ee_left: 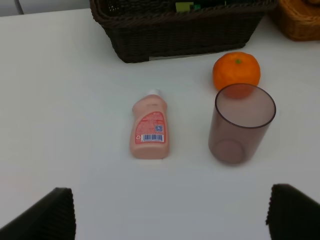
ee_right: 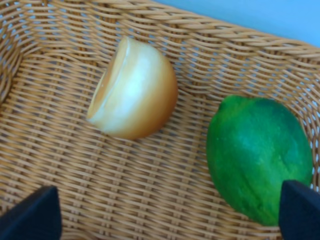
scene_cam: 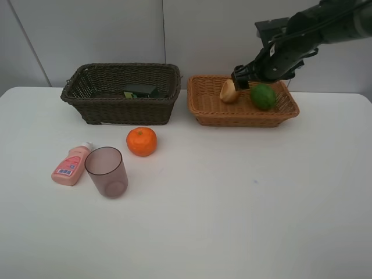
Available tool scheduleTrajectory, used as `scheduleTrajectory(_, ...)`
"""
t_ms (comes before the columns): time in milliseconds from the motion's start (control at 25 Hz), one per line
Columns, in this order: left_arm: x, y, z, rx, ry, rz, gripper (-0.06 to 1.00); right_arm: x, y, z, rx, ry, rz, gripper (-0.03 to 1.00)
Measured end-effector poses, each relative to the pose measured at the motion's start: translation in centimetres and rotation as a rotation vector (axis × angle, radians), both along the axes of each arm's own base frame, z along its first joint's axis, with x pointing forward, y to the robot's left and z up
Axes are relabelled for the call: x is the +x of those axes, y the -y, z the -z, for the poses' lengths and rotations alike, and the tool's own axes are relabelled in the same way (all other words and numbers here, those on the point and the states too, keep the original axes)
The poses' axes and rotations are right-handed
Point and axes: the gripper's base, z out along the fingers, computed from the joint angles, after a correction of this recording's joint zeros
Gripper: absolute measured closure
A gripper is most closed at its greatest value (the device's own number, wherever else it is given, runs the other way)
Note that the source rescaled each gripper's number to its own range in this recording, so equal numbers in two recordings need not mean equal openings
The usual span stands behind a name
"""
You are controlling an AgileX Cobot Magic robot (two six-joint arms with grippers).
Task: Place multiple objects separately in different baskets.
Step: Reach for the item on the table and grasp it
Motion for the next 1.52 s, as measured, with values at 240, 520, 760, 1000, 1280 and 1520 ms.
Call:
scheduleTrajectory(240,0.0,0.0,0.0,0.0,0.0,0.0,-0.05,-1.0,0.4,-2.0,-0.001,-0.018,0.028,0.05)
scheduleTrajectory(520,0.0,0.0,0.0,0.0,0.0,0.0,-0.05,-3.2,1.5,-5.7,-0.03,-0.049,0.074,0.05)
scheduleTrajectory(760,0.0,0.0,0.0,0.0,0.0,0.0,-0.05,-6.4,2.7,-7.6,-0.061,-0.115,0.114,0.05)
scheduleTrajectory(1000,0.0,0.0,0.0,0.0,0.0,0.0,-0.05,-11.5,4.8,-7.3,-0.004,-0.152,0.155,0.05)
scheduleTrajectory(1280,0.0,0.0,0.0,0.0,0.0,0.0,-0.05,-18.7,8.0,-9.5,0.103,-0.066,0.242,0.05)
scheduleTrajectory(1520,0.0,0.0,0.0,0.0,0.0,0.0,-0.05,-25.7,9.7,-12.2,0.157,0.074,0.278,0.05)
